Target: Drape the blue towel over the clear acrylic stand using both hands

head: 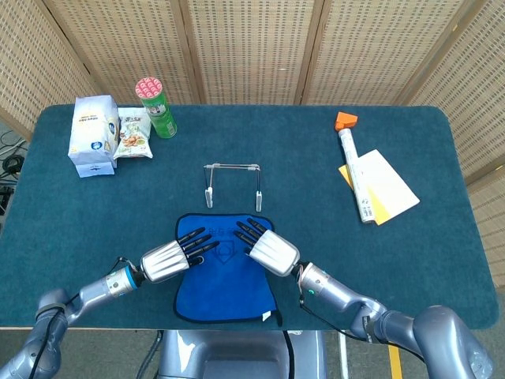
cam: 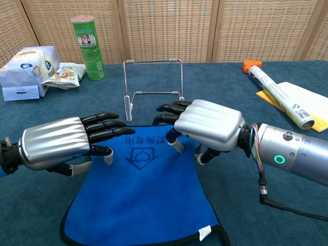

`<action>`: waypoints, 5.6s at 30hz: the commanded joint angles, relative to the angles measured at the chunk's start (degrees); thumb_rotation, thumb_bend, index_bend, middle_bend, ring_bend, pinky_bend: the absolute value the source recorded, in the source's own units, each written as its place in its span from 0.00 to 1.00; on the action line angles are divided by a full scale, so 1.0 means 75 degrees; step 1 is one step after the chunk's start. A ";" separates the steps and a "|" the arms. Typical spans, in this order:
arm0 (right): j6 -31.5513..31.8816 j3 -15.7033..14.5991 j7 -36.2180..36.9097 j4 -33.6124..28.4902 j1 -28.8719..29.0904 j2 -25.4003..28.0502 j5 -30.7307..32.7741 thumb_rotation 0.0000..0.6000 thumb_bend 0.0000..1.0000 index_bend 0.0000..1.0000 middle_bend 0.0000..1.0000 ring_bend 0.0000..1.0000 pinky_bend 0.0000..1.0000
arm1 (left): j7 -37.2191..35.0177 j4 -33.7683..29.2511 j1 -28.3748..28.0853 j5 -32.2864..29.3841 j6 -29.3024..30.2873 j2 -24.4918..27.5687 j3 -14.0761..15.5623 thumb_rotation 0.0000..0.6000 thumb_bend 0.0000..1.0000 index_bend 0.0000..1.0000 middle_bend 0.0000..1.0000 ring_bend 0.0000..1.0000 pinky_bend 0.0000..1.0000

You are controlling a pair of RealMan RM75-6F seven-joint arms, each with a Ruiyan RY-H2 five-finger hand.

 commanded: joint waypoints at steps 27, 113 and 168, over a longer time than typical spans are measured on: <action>0.0572 0.0313 0.0190 -0.0405 -0.0222 0.0227 0.0173 1.00 0.43 0.63 0.17 0.01 0.13 | -0.0407 -0.0208 0.0110 -0.0768 0.0723 -0.0084 -0.0620 1.00 0.50 0.70 0.00 0.00 0.00; -0.0463 0.4570 -0.2171 -0.3308 0.1284 0.1590 0.5480 1.00 0.47 0.63 0.17 0.01 0.13 | 0.1925 -0.5131 -0.2720 -0.2802 -0.0883 0.1958 -0.4314 1.00 0.50 0.72 0.00 0.00 0.00; -0.1278 0.3474 -0.0546 0.0050 0.1657 0.0363 0.5580 1.00 0.47 0.63 0.17 0.01 0.13 | -0.1153 -0.1318 -0.2267 -0.4161 -0.2464 -0.0136 -0.4377 1.00 0.50 0.72 0.00 0.00 0.00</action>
